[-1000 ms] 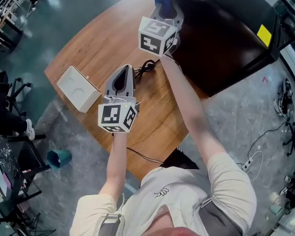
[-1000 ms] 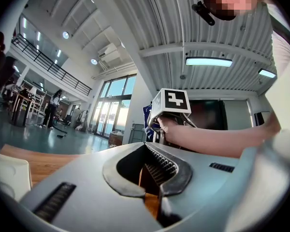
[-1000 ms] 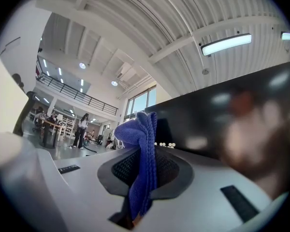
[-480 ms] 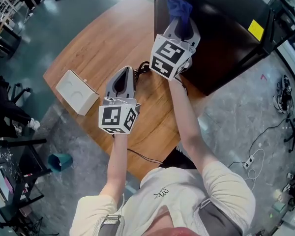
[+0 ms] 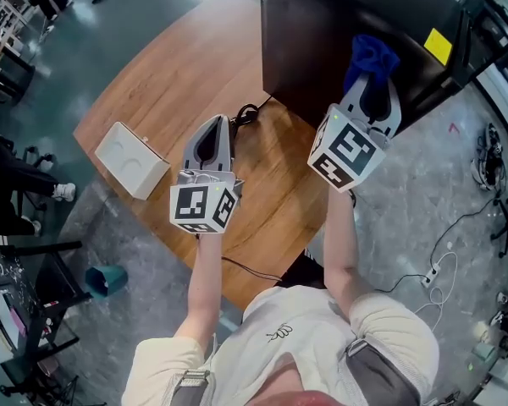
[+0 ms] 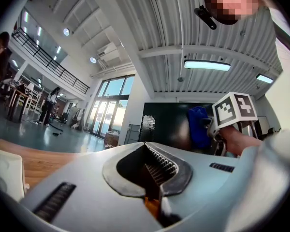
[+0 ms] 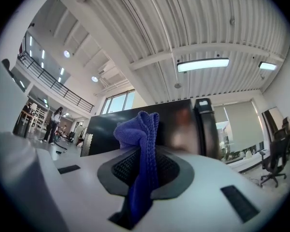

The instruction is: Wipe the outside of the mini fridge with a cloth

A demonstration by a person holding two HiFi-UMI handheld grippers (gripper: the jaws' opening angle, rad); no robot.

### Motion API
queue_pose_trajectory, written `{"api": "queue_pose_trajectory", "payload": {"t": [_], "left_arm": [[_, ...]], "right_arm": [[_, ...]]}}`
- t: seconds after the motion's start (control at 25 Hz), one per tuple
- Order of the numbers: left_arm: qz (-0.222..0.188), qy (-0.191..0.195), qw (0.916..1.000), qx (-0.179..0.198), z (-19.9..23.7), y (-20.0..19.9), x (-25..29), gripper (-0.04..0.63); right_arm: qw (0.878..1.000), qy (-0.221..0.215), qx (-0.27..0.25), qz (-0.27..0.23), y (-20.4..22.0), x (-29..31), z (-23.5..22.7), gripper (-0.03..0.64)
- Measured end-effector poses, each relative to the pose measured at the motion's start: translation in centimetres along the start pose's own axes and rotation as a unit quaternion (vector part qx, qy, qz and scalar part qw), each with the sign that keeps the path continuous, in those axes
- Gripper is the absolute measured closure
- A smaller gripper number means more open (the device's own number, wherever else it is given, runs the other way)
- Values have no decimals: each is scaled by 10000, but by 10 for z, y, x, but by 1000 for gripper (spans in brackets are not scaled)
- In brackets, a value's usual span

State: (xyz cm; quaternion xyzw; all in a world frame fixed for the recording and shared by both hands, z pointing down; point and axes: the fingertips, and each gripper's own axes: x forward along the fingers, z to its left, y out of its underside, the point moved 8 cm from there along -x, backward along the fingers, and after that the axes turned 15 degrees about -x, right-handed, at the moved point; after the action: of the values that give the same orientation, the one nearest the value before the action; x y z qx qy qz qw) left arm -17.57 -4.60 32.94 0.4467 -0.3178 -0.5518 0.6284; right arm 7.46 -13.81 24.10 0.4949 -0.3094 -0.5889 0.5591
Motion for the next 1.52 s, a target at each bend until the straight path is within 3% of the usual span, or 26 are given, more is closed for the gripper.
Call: {"api": "queue_pose_trajectory", "payload": {"t": [0.44, 0.72, 0.84, 0.92, 1.0, 1.16, 1.28, 1.52], "left_arm": [[60, 105, 9999, 39, -4, 1, -2, 591], [106, 306, 9994, -114, -12, 6, 2, 591], [133, 328, 9993, -123, -12, 7, 6, 591], [137, 326, 9993, -113, -13, 8, 9, 591], [137, 324, 9993, -97, -15, 9, 13, 591], [134, 300, 9994, -61, -16, 12, 14, 591], [182, 222, 9996, -44, -8, 15, 14, 591], [48, 20, 9999, -86, 14, 11, 7, 591]], "right_arm": [[9984, 523, -91, 178, 15, -35, -80, 555], [9967, 736, -153, 315, 24, -45, -106, 555], [9966, 759, 127, 307, 24, -52, -106, 555], [9979, 411, 480, 162, 21, -61, -90, 555], [9969, -229, 745, -41, 15, -63, -60, 555], [9849, -1182, 1218, -345, 4, -46, 11, 555], [9791, -1557, 1168, -593, -1, -20, 68, 555], [9770, -1923, 834, -391, -6, 38, 167, 555]]}}
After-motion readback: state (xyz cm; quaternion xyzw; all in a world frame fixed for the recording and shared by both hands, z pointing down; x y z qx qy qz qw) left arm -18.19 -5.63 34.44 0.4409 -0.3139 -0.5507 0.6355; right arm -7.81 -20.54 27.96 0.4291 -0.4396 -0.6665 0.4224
